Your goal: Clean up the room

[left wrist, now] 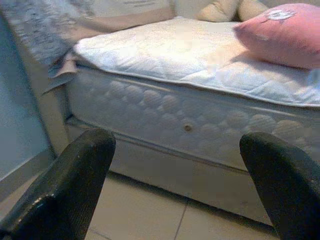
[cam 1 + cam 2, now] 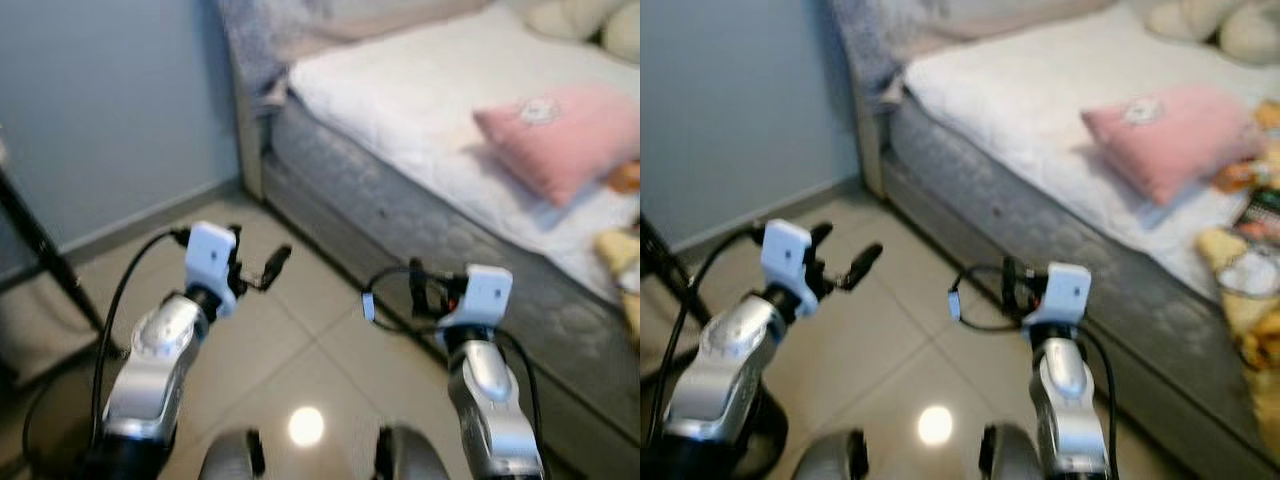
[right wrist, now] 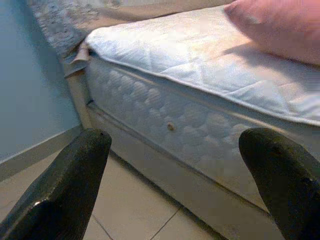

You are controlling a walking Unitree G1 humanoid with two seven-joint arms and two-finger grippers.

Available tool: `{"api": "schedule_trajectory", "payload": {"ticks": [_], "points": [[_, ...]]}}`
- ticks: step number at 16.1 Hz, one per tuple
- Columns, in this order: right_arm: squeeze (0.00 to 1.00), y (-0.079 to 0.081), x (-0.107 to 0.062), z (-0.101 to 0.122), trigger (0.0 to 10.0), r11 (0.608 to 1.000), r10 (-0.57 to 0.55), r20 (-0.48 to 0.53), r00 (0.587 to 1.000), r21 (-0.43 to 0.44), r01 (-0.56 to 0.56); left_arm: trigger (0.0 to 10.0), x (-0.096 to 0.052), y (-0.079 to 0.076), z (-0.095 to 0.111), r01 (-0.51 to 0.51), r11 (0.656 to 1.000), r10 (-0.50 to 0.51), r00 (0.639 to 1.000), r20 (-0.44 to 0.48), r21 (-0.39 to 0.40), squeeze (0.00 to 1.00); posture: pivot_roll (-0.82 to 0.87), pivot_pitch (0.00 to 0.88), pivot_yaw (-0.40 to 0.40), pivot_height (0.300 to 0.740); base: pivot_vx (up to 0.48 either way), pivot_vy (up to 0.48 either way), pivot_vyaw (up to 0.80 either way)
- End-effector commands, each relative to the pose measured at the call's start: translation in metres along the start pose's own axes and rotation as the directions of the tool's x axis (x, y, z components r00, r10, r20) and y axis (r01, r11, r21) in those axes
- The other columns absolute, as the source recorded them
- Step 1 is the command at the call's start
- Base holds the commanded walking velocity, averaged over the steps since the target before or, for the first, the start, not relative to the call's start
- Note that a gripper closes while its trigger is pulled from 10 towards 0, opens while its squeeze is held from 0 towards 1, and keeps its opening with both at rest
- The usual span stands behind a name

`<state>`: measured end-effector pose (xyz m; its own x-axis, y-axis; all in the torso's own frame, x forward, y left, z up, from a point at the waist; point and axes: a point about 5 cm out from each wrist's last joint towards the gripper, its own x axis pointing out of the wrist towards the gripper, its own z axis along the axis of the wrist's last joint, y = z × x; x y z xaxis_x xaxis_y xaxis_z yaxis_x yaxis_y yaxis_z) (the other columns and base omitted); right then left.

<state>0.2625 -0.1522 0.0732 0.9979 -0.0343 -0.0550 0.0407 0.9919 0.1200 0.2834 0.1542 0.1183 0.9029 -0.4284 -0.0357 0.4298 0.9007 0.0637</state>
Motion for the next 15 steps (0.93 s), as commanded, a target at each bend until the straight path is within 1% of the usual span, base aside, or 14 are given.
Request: {"api": "schedule_trajectory", "payload": {"ticks": [1, 2, 3, 4, 5, 6, 7, 8, 9, 10, 11, 13, 15], "points": [[0.0, -0.009, 0.001, 0.005, 10.0, 0.999, -0.034, 0.022, 0.999, 0.002, 0.034, 10.0, 0.004, -0.006, 0.002, 0.018, 1.0, -0.018, 1.0, 0.008, 0.012, 0.0, -0.04, 0.0, -0.028, 0.704, 0.0, 0.0, -0.46], [0.0, -0.009, 0.001, 0.006, 10.0, 0.999, -0.034, 0.028, 0.999, 0.005, 0.034, 10.0, 0.004, -0.004, 0.0, -0.002, 1.0, 0.002, 1.0, 0.003, 0.006, 0.0, -0.04, 0.0, -0.029, 0.712, 0.0, 0.0, -0.44], [0.0, -0.009, 0.002, 0.008, 10.0, 0.999, -0.035, 0.033, 0.999, 0.01, 0.035, 10.0, 0.002, 0.001, -0.005, -0.058, 0.996, 0.056, 0.998, -0.027, -0.067, 0.0, -0.04, 0.0, -0.029, 0.725, 0.0, 0.0, -0.45], [0.0, -0.009, 0.002, 0.009, 10.0, 0.999, -0.034, 0.037, 0.999, 0.01, 0.034, 10.0, 0.001, 0.004, -0.01, -0.1, 0.985, 0.094, 0.994, -0.051, -0.14, 0.0, -0.04, 0.0, -0.029, 0.733, 0.0, 0.0, -0.45], [0.0, -0.009, 0.003, 0.01, 10.0, 0.999, -0.031, 0.041, 0.999, 0.01, 0.031, 10.0, -0.001, 0.004, -0.017, -0.147, 0.962, 0.129, 0.988, -0.09, -0.23, 0.0, -0.03, 0.0, -0.03, 0.74, 0.0, 0.0, -0.45], [0.0, -0.009, 0.003, 0.011, 10.0, 1.0, -0.028, 0.043, 0.999, 0.01, 0.028, 10.0, -0.003, 0.001, -0.027, -0.181, 0.935, 0.145, 0.98, -0.136, -0.305, 0.0, -0.03, 0.0, -0.034, 0.74, 0.0, 0.0, -0.45], [0.0, -0.01, 0.003, 0.01, 10.0, 1.0, -0.027, 0.043, 0.999, -0.001, 0.027, 10.0, -0.004, -0.006, -0.032, -0.179, 0.937, 0.139, 0.979, -0.15, -0.299, 0.0, -0.04, 0.0, -0.04, 0.74, 0.0, 0.0, -0.46], [0.0, -0.012, 0.004, 0.007, 10.0, 0.999, -0.034, 0.025, 0.999, -0.014, 0.034, 10.0, -0.003, -0.011, -0.033, -0.163, 0.954, 0.129, 0.981, -0.144, -0.251, 0.0, -0.04, 0.0, -0.046, 0.74, 0.0, 0.0, 0.0], [0.0, -0.011, 0.005, 0.006, 10.0, 0.999, -0.036, 0.017, 0.999, 0.008, 0.036, 10.0, -0.001, -0.013, -0.031, -0.157, 0.97, 0.133, 0.982, -0.133, -0.185, 0.0, -0.05, 0.0, -0.046, 0.74, 0.0, 0.0, 0.0], [0.0, -0.007, 0.008, 0.008, 10.0, 1.0, -0.019, 0.017, 1.0, 0.004, 0.019, 10.0, 0.004, -0.011, -0.025, -0.132, 0.985, 0.12, 0.986, -0.114, -0.109, 0.0, -0.06, 0.0, -0.039, 0.74, 0.0, 0.0, 0.0], [0.0, -0.004, 0.011, 0.011, 10.0, 1.0, -0.008, 0.028, 1.0, 0.011, 0.007, 10.0, 0.007, -0.01, -0.021, -0.098, 0.99, 0.087, 0.991, -0.105, -0.102, 0.0, -0.05, 0.0, -0.037, 0.74, 0.0, 0.0, -0.8], [0.0, -0.003, 0.011, 0.011, 10.0, 1.0, -0.005, 0.034, 0.999, 0.025, 0.004, 10.0, 0.01, -0.008, -0.015, -0.071, 0.993, 0.063, 0.994, -0.088, -0.094, 0.0, -0.05, 0.0, -0.035, 0.74, 0.266, 0.364, -0.8], [0.0, -0.004, 0.01, 0.01, 10.0, 1.0, -0.005, 0.038, 0.999, 0.025, 0.004, 10.0, 0.015, -0.006, -0.007, -0.049, 0.997, 0.046, 0.998, -0.047, -0.064, 0.0, -0.05, 0.0, -0.036, 0.74, 0.0, 0.442, 0.0]]}}
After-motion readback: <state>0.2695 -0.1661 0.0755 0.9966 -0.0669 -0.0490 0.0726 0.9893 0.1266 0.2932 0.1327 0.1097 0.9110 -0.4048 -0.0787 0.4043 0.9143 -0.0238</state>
